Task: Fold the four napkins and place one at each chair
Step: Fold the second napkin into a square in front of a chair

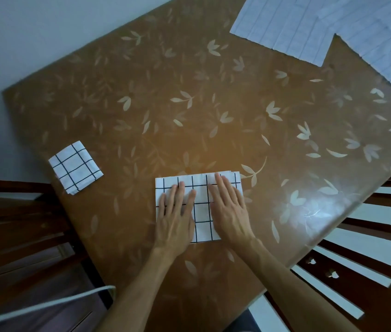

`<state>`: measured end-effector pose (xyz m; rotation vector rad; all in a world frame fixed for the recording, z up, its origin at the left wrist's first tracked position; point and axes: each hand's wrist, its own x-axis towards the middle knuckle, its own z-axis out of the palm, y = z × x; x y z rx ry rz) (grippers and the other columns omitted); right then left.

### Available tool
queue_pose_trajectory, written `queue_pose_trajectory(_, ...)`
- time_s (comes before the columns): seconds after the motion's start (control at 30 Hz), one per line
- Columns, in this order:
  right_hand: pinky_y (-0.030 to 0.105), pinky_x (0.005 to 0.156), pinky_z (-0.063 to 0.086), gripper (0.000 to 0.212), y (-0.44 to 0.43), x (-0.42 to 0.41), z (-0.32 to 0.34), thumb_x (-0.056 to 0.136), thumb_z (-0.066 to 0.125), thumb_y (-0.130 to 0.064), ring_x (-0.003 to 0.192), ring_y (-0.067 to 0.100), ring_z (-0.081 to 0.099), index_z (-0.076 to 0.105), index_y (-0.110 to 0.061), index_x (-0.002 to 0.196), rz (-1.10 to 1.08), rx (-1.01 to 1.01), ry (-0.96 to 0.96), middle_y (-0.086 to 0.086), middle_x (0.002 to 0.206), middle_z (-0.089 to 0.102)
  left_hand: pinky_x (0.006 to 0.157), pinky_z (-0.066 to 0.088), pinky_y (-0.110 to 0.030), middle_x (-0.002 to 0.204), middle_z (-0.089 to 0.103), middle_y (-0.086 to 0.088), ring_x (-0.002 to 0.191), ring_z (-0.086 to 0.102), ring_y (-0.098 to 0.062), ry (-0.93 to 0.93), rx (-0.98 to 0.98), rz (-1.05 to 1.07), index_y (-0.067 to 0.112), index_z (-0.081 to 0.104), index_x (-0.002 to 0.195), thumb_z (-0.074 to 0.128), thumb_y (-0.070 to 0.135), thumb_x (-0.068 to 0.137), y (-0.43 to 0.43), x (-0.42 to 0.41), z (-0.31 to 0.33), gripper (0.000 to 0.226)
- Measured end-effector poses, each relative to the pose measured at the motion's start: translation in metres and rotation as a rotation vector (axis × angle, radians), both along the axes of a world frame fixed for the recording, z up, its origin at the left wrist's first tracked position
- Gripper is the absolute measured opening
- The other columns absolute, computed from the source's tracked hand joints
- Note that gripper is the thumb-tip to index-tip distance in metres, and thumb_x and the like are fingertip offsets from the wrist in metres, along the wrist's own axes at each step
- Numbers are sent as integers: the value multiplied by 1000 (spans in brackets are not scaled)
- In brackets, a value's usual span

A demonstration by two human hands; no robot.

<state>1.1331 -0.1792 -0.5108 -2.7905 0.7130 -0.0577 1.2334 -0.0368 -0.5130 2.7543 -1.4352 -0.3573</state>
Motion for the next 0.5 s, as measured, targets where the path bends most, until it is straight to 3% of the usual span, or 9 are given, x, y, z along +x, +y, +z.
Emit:
queue_pose_trajectory(0.13,42,117,20,55,12,7,-9,100,25,-27,149,25,17,30,-8,152,68,44,84,11,161,19,118,15,-60,165,-2,-14,153,-3,-33,20,13,14,23,12,158,32,38,97,3,6,1,65)
queue_pose_trajectory(0.3,44,122,7,68,-16,-7,-10,101,27,-55,152,23,3,13,-19,157,93,-4,184,8,164,5,116,7,-66,165,-7,-16,152,-7,-36,1,52,119,30,6,158,30,65,93,7,13,2,77)
queue_pose_trajectory(0.5,46,122,9,70,-33,-20,-6,100,19,-58,152,22,0,3,-21,157,32,-8,243,5,165,-1,118,10,-63,165,-12,-13,152,-7,-34,0,67,173,30,1,158,28,67,94,22,19,3,78)
